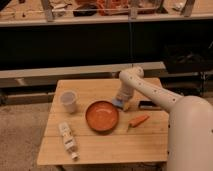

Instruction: Wipe the white sponge on the table

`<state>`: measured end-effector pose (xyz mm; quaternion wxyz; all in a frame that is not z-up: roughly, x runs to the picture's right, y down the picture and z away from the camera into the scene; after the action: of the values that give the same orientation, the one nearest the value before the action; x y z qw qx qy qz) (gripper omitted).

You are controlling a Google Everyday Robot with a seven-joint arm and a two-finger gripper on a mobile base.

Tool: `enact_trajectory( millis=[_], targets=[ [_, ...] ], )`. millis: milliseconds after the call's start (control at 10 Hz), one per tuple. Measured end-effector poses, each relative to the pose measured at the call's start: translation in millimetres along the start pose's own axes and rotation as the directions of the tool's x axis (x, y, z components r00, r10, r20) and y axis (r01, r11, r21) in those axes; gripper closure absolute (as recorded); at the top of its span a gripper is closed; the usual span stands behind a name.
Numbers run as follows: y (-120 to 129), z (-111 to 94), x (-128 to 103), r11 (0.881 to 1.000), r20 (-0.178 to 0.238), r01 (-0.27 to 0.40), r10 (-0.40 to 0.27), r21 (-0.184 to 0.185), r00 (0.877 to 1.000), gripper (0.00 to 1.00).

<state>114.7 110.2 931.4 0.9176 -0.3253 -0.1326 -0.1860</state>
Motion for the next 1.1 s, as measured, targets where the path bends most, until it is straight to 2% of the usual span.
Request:
enact_trajectory(
  millis=[600,1100],
  targets=[
    [9.1,-0.4,-10.3,0.999,-0.003,0.053,-0.053,-0.014,0.999,1.00],
    [15.5,-1.5,-14.4,0.997,-0.002,0.071,-0.071,-0.019,0.998,1.00]
  ],
)
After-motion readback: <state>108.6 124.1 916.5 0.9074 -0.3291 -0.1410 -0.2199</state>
